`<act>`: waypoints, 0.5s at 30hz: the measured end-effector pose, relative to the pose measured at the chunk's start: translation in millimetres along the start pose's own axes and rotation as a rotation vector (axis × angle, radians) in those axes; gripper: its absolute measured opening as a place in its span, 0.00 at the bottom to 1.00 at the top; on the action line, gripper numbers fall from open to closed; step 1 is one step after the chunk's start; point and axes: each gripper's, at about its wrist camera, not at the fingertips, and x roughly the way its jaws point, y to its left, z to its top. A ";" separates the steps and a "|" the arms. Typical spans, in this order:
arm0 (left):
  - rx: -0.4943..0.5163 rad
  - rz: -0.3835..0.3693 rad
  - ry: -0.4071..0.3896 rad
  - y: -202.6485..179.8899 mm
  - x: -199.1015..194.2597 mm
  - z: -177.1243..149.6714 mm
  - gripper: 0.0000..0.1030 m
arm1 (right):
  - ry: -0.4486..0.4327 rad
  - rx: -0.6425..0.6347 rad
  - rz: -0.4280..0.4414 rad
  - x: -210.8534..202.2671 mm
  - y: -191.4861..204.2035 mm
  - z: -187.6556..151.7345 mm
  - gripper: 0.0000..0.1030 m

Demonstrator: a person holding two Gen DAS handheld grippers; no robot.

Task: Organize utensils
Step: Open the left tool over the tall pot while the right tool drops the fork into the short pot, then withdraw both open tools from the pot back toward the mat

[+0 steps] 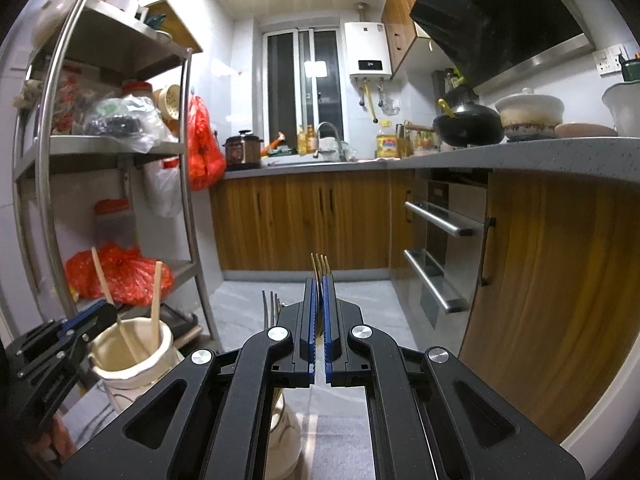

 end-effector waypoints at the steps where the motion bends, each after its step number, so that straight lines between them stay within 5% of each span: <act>1: 0.001 0.003 0.004 0.3 0.9 -0.7 0.05 | 0.002 0.002 -0.001 0.3 -0.3 -0.7 0.04; 8: -0.034 0.014 0.018 6.9 2.3 -1.8 0.09 | 0.013 0.010 -0.004 2.3 -1.8 -1.9 0.04; 11: -0.040 0.018 0.016 7.2 1.7 -2.3 0.26 | 0.016 0.008 -0.003 2.2 -1.3 -2.3 0.05; 15: -0.052 0.017 0.003 8.7 -0.8 -1.6 0.40 | 0.010 0.019 -0.001 0.7 -2.2 -3.1 0.29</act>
